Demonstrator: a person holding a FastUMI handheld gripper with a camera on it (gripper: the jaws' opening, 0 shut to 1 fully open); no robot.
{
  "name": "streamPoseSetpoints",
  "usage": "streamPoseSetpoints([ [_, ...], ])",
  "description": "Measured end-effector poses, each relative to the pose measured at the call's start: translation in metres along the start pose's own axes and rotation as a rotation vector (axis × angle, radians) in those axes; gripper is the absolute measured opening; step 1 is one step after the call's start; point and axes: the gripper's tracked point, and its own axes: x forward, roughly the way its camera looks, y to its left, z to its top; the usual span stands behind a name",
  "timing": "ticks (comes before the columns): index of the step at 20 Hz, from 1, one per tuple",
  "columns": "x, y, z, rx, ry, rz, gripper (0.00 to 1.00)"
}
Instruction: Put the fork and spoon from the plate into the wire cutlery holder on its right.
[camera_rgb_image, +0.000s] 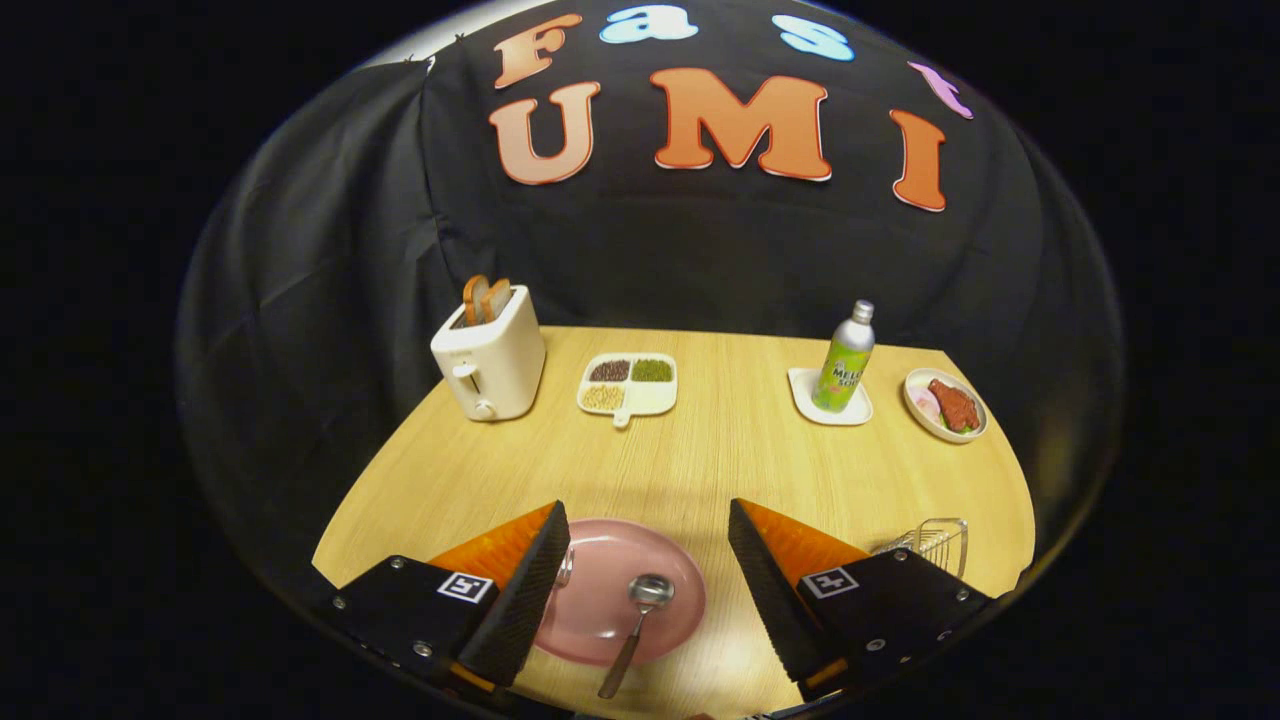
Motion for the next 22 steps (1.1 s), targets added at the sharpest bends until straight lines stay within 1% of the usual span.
streamPoseSetpoints([
  [3,0.011,0.006,-0.045,-0.001,0.122,0.001,0.96],
  [4,0.015,0.009,-0.065,-0.003,0.184,0.003,0.95],
  [6,0.021,0.017,-0.093,-0.008,0.274,0.011,0.88],
  [8,0.029,0.019,-0.110,-0.018,0.330,0.003,0.81],
  [9,0.030,0.020,-0.119,-0.021,0.358,0.006,0.79],
  [11,0.033,0.022,-0.132,-0.026,0.406,-0.003,0.72],
  [12,0.035,0.021,-0.139,-0.028,0.432,-0.012,0.65],
  [15,0.039,0.021,-0.161,-0.020,0.506,-0.027,0.56],
  [16,0.042,0.022,-0.166,-0.017,0.525,-0.026,0.52],
  [17,0.042,0.022,-0.170,-0.015,0.544,-0.029,0.49],
  [18,0.043,0.020,-0.174,-0.018,0.559,-0.038,0.44],
  [19,0.043,0.018,-0.177,-0.026,0.576,-0.049,0.42],
  [21,0.045,0.017,-0.181,-0.033,0.581,-0.067,0.32],
  [22,0.044,0.017,-0.181,-0.033,0.584,-0.075,0.24],
])
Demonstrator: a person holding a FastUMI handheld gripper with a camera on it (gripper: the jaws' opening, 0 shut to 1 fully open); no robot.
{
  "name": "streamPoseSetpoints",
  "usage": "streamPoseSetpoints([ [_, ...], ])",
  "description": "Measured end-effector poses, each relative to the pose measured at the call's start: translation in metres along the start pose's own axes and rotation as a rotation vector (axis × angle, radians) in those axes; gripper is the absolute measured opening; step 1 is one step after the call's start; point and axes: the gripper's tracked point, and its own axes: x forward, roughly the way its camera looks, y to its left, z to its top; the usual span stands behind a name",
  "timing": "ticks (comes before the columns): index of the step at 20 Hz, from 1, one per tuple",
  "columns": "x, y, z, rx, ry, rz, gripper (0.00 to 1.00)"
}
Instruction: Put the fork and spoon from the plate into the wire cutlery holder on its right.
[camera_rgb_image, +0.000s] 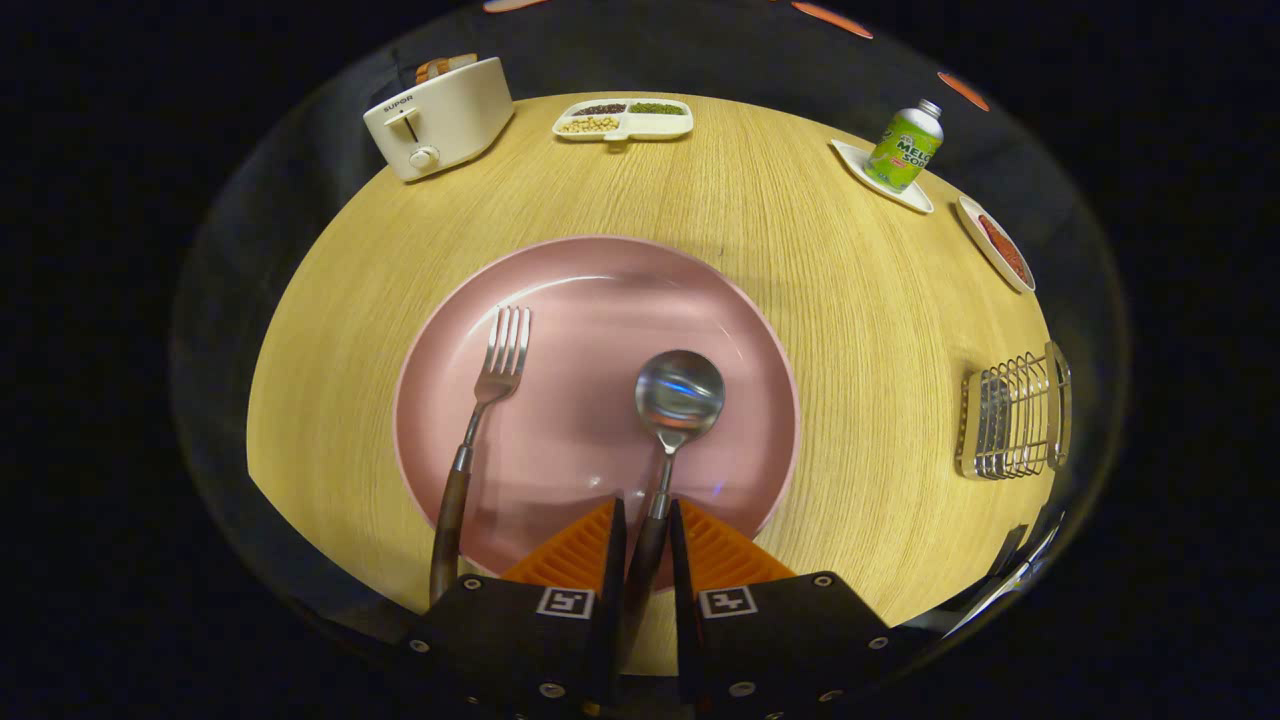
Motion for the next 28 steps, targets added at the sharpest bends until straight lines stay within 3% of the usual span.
streamPoseSetpoints([
  [4,0.002,0.001,0.006,0.009,-0.005,0.027,0.08],
  [10,-0.014,-0.005,0.020,0.053,-0.075,0.077,0.05],
  [15,-0.047,-0.032,0.043,0.097,-0.190,0.068,0.05],
  [22,-0.100,-0.110,0.061,0.220,-0.315,-0.019,0.05],
  [28,-0.125,-0.190,0.049,0.306,-0.353,-0.150,0.05],
])
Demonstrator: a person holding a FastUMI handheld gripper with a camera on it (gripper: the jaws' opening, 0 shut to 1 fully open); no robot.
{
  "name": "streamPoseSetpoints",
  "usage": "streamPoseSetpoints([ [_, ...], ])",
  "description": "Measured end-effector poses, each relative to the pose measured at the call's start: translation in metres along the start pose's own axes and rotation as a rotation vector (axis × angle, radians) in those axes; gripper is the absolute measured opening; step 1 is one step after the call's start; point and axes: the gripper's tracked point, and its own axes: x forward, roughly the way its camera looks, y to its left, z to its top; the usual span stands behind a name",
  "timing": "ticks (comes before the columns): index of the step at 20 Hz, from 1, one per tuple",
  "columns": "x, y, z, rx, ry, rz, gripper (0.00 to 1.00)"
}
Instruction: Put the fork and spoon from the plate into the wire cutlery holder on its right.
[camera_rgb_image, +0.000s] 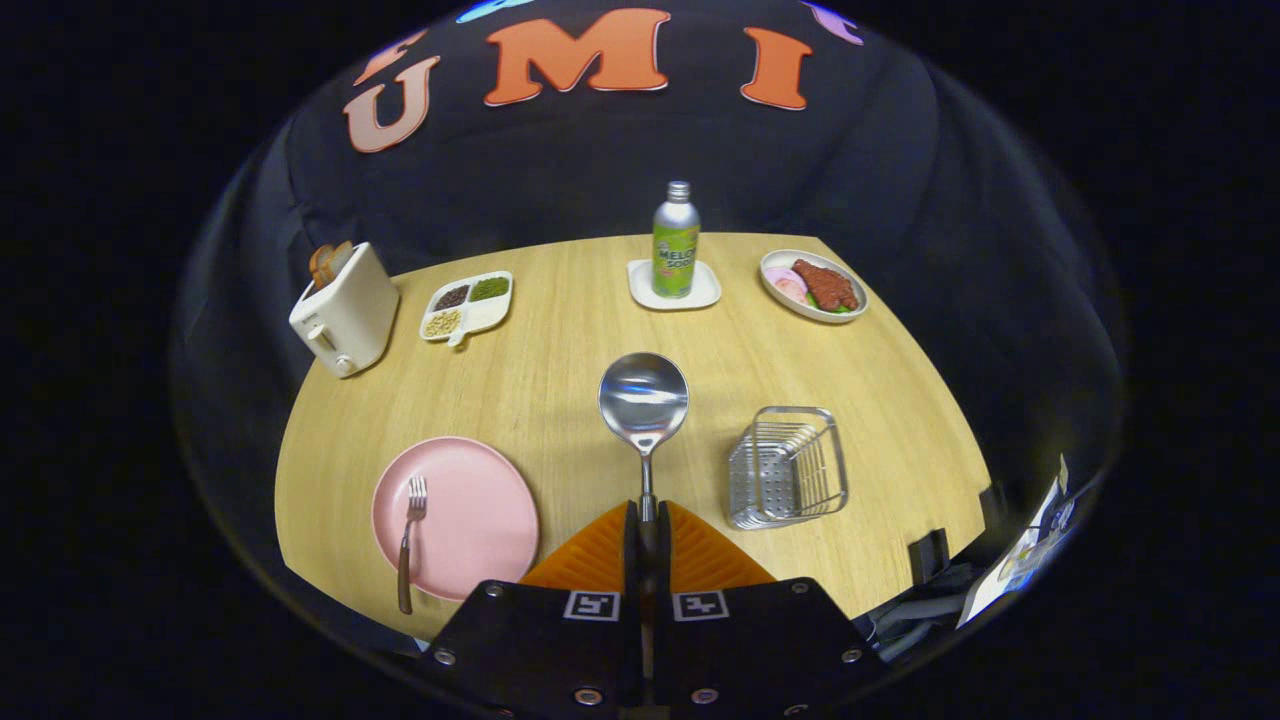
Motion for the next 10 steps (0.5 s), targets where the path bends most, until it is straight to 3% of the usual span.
streamPoseSetpoints([
  [4,0.005,-0.047,0.001,0.034,0.012,-0.072,0.05],
  [10,0.020,-0.075,-0.011,0.010,0.059,-0.126,0.05],
])
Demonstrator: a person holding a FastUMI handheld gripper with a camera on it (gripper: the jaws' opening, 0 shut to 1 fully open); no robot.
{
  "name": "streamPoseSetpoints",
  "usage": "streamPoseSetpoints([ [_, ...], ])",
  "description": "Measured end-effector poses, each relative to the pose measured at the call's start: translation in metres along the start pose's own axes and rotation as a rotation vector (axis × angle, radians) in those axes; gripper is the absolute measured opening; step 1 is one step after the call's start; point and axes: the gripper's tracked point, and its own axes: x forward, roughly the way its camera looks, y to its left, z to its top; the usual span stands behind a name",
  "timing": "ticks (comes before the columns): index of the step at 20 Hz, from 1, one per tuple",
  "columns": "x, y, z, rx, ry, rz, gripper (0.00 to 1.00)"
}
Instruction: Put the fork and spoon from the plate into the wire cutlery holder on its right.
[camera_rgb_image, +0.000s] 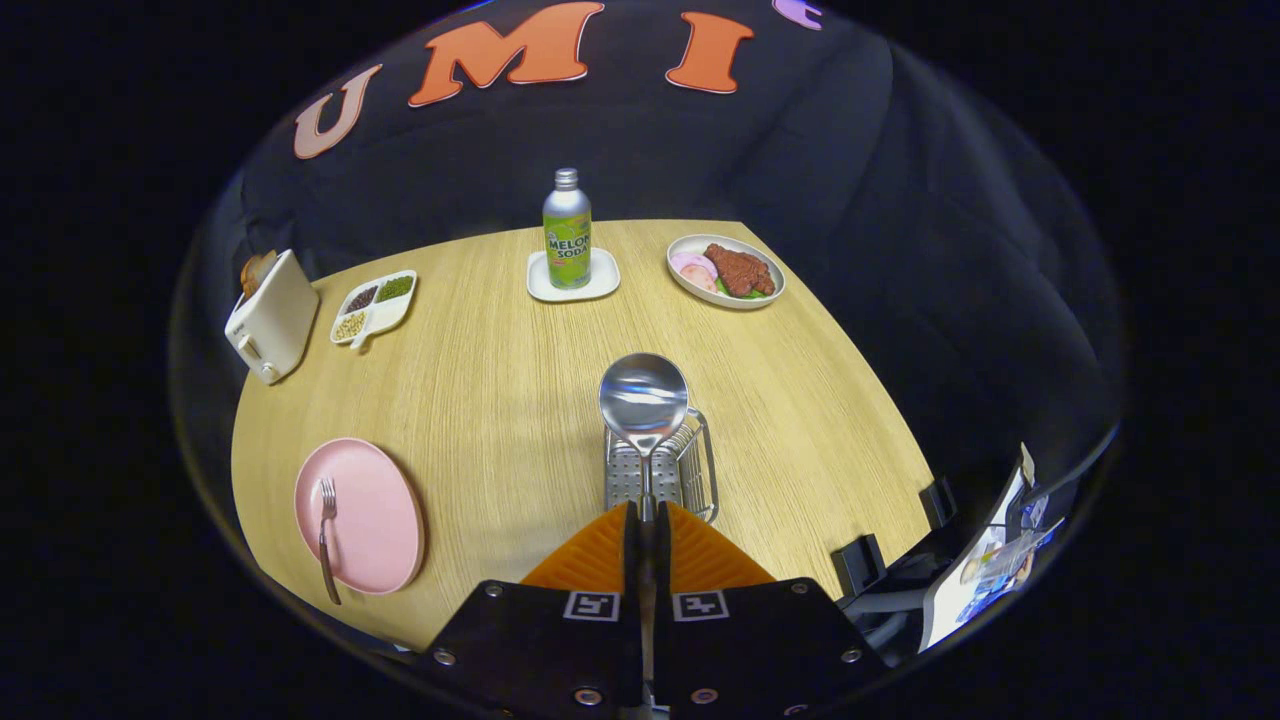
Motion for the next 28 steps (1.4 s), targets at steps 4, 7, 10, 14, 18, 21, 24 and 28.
streamPoseSetpoints([
  [4,0.012,-0.006,-0.010,-0.022,0.037,-0.013,0.05],
  [7,0.019,-0.011,-0.009,-0.022,0.049,-0.017,0.06],
  [10,0.025,-0.012,-0.005,-0.028,0.057,-0.008,0.06],
  [14,0.033,-0.018,0.009,-0.036,0.023,-0.023,0.08],
  [18,0.031,-0.017,0.032,0.000,-0.050,0.006,0.08],
  [21,0.017,-0.008,0.068,0.055,-0.203,0.050,0.08],
  [24,-0.002,-0.009,0.107,0.105,-0.402,0.030,0.09],
  [28,-0.034,-0.004,0.135,0.115,-0.581,-0.017,0.13],
])
